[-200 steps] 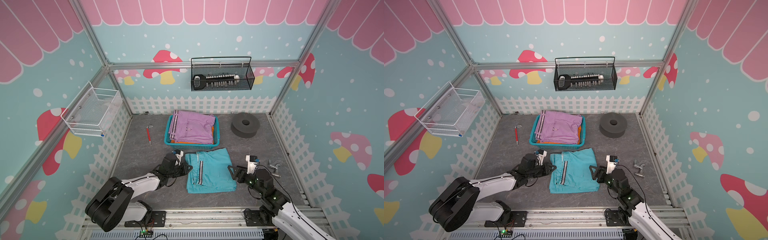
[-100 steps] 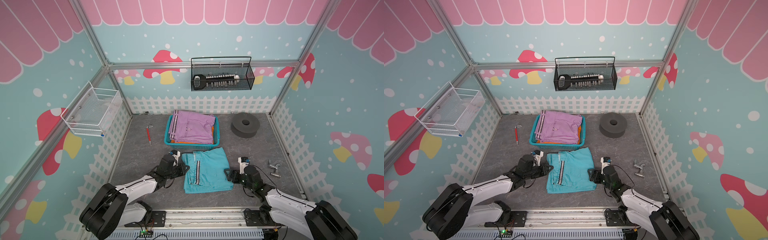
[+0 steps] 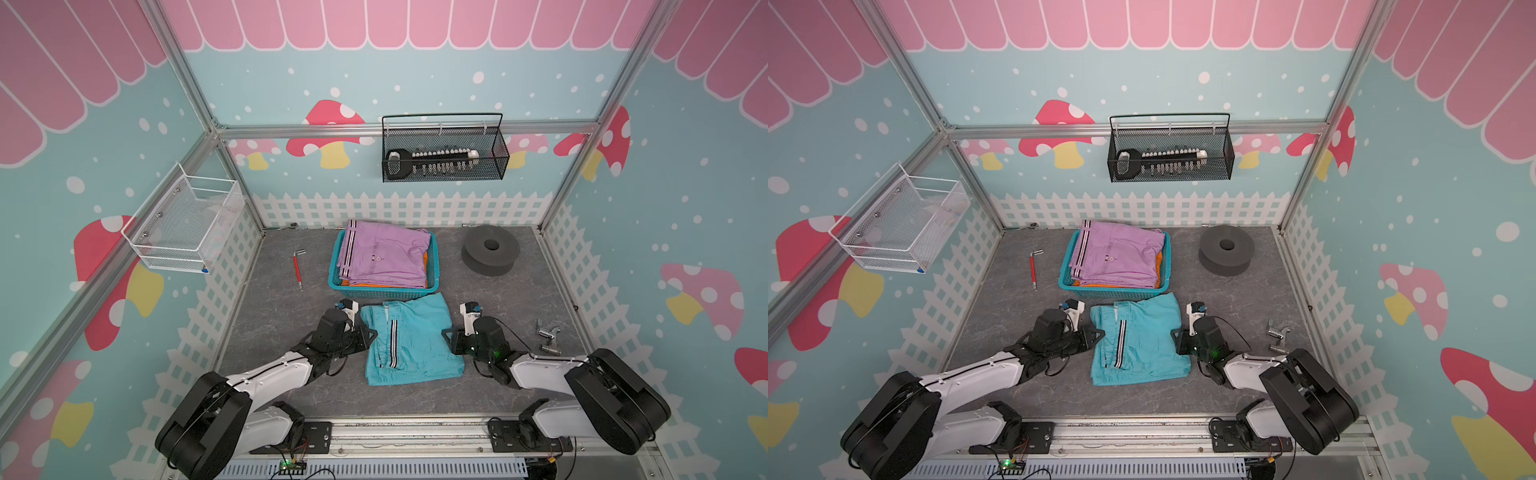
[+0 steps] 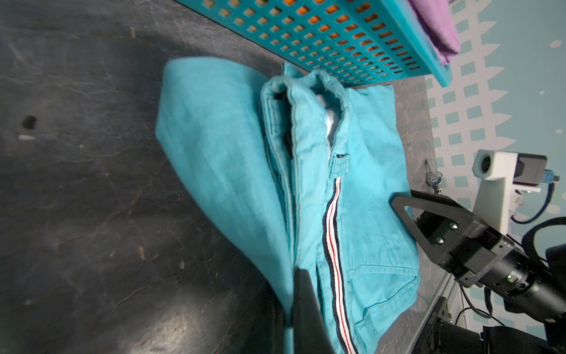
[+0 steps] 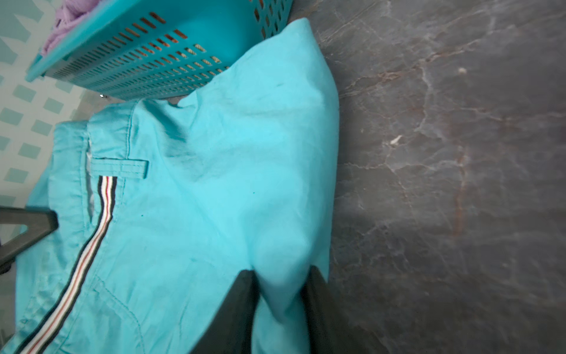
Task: Put the folded long pants in the basket
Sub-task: Place the long pant in the basket.
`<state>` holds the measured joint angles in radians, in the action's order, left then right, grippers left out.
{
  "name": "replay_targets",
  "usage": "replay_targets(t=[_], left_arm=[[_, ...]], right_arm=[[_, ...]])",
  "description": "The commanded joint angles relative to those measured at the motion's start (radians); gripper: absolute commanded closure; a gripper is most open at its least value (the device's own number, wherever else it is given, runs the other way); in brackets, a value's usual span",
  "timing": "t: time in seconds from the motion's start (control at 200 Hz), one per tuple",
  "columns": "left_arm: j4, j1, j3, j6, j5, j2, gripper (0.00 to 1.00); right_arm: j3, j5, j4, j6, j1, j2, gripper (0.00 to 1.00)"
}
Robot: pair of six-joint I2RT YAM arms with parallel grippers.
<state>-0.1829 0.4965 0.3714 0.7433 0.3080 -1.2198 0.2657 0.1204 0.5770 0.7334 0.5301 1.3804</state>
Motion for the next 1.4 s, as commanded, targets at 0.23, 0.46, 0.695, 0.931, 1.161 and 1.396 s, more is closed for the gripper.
replay_targets(t=[0.23,0.46,0.695,0.931,1.161,1.396], left_arm=[[0.099,-0.018,0.093,-0.012,0.020,0.082,1.00],[0.237,-0.048,0.254,0.009,0.101,0.261,1.00],[0.321,-0.235,0.587,0.014,0.384,0.086,1.00],[0.462,-0.372,0.956,-0.028,0.424,-0.175,1.00],[0.467,-0.436,1.124,-0.037,0.429,-0.436,1.00],[0.464,-0.443,1.293,-0.068,0.434,-0.717,1.00]], right_arm=[[0.018,-0.017,-0.125,0.022,0.048,-0.288,1.00],[0.131,-0.043,-0.327,0.050,0.097,-0.637,1.00],[0.395,-0.037,-0.323,0.028,0.097,-0.506,1.00],[0.740,-0.024,-0.285,-0.054,0.094,-0.088,1.00],[1.014,-0.031,-0.280,-0.145,0.075,0.243,1.00],[1.090,0.078,-0.219,-0.131,-0.031,0.472,1.00]])
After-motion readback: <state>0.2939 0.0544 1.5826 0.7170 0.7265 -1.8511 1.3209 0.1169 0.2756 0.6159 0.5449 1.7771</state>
